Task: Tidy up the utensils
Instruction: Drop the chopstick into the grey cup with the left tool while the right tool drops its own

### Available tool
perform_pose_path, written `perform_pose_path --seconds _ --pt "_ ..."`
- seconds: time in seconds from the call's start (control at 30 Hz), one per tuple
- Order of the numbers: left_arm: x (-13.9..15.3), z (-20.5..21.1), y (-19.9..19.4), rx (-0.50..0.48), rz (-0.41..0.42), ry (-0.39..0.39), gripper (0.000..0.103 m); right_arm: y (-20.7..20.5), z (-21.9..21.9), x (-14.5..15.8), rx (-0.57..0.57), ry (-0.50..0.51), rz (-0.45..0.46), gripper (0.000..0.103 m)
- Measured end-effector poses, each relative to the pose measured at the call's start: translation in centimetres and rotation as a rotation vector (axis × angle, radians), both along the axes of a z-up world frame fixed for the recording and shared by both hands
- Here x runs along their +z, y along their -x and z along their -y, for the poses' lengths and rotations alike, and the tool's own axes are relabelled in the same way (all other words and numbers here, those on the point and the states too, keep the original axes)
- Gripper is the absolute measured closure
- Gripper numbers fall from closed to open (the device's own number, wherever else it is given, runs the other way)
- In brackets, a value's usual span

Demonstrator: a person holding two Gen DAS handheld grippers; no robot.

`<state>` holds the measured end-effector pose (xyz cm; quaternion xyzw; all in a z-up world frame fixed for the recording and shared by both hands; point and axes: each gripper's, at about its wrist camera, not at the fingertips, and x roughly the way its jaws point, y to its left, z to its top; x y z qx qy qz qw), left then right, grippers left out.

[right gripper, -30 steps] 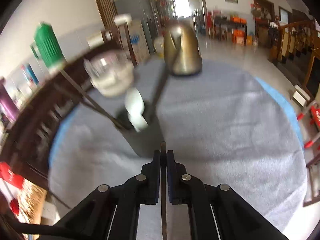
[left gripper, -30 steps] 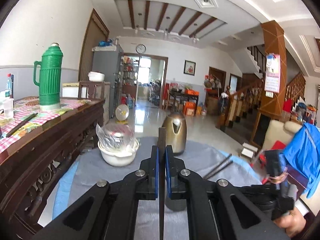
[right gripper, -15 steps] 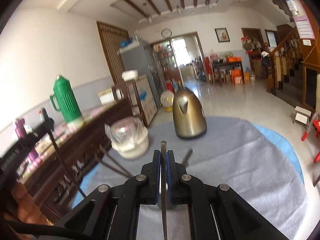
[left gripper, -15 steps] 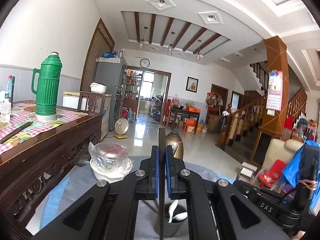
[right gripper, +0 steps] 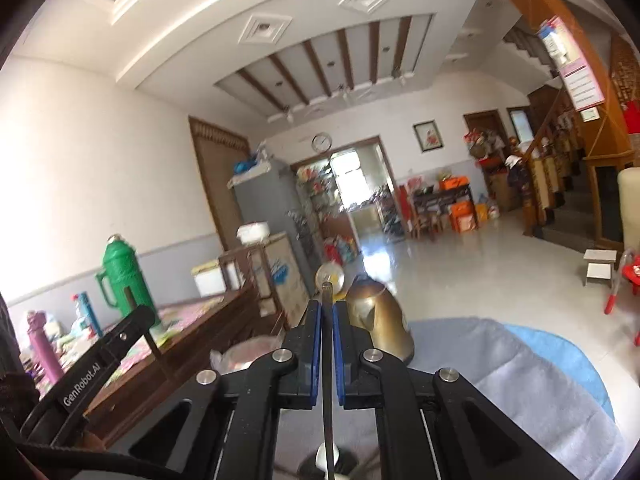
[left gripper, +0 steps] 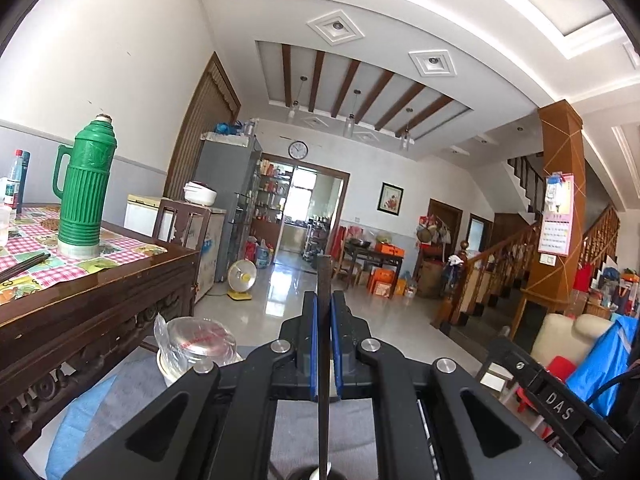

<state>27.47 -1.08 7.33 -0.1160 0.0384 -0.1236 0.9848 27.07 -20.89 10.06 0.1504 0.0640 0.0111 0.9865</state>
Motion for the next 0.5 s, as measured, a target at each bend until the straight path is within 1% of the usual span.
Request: perform_pose_path --seconds 0.07,0.17,0.37,0.5 --pt "-0.4 0.3 -0.7 0.021 0.005 -0.003 0.096 -0.7 0.4 -0.1 -0.025 -0.029 0.022 0.097" --pt "-1.4 0.4 -2.2 0.046 -0.021 0.009 0.096 -1.7 0.4 -0.4 -0.064 -0.048 0.036 0.097" --pt "-3.3 0.8 -4.3 0.087 -0.063 0.008 0.097 -3.4 0.2 -1.6 -0.1 -0.054 0.027 0.097" --pt "-4.6 1.2 -5.2 0.095 -0.092 -0.006 0.096 -4.2 0.0 -2.2 -0.088 -0.049 0.007 0.097"
